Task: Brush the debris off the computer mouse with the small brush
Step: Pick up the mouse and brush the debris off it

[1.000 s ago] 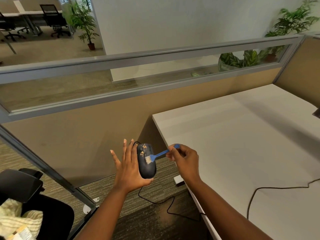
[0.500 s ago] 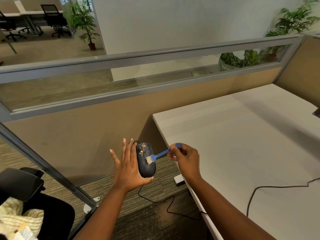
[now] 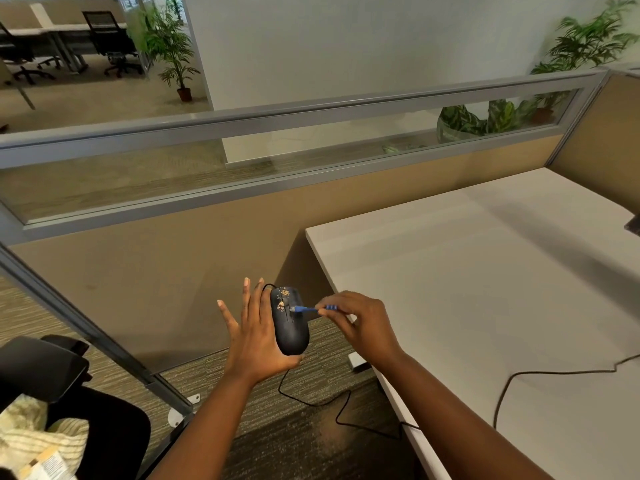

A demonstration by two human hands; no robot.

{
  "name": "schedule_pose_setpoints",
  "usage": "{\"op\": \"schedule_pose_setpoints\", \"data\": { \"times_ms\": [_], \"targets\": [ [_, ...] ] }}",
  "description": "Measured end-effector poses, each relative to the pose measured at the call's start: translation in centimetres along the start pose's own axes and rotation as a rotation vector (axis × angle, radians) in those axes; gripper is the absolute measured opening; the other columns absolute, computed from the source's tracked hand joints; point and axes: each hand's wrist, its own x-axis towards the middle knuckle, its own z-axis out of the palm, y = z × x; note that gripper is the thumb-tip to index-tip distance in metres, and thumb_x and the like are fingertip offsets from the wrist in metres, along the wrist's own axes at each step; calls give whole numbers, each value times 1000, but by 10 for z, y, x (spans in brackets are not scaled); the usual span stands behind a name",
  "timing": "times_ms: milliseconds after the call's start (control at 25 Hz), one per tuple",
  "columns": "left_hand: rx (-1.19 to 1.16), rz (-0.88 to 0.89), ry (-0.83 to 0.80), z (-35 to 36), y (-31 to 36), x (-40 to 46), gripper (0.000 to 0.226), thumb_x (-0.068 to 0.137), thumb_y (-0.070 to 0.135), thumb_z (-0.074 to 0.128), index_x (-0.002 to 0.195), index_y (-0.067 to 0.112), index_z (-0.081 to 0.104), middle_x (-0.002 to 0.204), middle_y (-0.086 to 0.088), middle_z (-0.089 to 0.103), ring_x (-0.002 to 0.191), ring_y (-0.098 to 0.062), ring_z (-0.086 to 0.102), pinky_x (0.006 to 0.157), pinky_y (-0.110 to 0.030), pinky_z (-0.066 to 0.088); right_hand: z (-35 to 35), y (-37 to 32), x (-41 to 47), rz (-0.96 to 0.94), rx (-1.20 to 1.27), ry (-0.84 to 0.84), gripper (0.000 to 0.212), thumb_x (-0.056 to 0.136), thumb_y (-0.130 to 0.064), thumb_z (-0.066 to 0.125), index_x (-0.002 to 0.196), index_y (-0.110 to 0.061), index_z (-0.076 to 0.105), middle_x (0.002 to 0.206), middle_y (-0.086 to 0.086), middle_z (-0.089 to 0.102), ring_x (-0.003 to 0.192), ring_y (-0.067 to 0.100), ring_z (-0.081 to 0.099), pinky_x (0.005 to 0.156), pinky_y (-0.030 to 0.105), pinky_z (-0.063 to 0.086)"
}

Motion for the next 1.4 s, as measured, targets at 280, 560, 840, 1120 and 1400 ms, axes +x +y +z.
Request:
{"op": "schedule_pose_setpoints", "data": {
  "times_ms": [280, 560, 840, 1120, 1400],
  "targets": [
    [3, -47, 1, 3, -3, -1, 132, 43, 71, 72, 141, -2, 21, 153, -17, 15, 140, -27, -13, 100, -68, -14, -8, 1, -1, -116, -35, -215, 15, 83, -12, 61, 95, -11, 70, 92, 9, 72, 85, 7, 62, 77, 13, 46],
    [18, -45, 17, 2, -1, 1, 131, 45, 71, 70, 142, 0, 18, 154, -16, 11, 139, -25, -19, 100, -64, -19, 1, -3, -2, -154, -44, -182, 16, 83, -10, 59, 96, -8, 70, 95, 11, 72, 88, 14, 65, 79, 20, 49],
    [13, -44, -7, 4, 0, -1, 131, 45, 70, 71, 142, 0, 18, 154, -16, 11, 139, -25, -19, 99, -65, -19, -1, -8, 2, -161, -21, -155, 15, 84, -11, 59, 96, -10, 69, 94, 9, 72, 88, 3, 60, 79, 14, 47],
    [5, -51, 7, 4, -3, -2, 132, 44, 71, 71, 141, -2, 19, 153, -17, 13, 140, -25, -16, 99, -63, -20, -2, -6, -2, -121, -14, -235, 16, 85, -15, 58, 97, -10, 69, 94, 10, 71, 85, 13, 64, 76, 27, 52],
    [21, -47, 19, 3, -4, -3, 131, 45, 71, 71, 142, -1, 20, 153, -17, 13, 140, -26, -16, 100, -63, -21, 3, -7, 0, -141, -15, -209, 17, 83, -9, 59, 98, -9, 68, 98, 10, 71, 90, 11, 62, 81, 21, 50]
  ]
}}
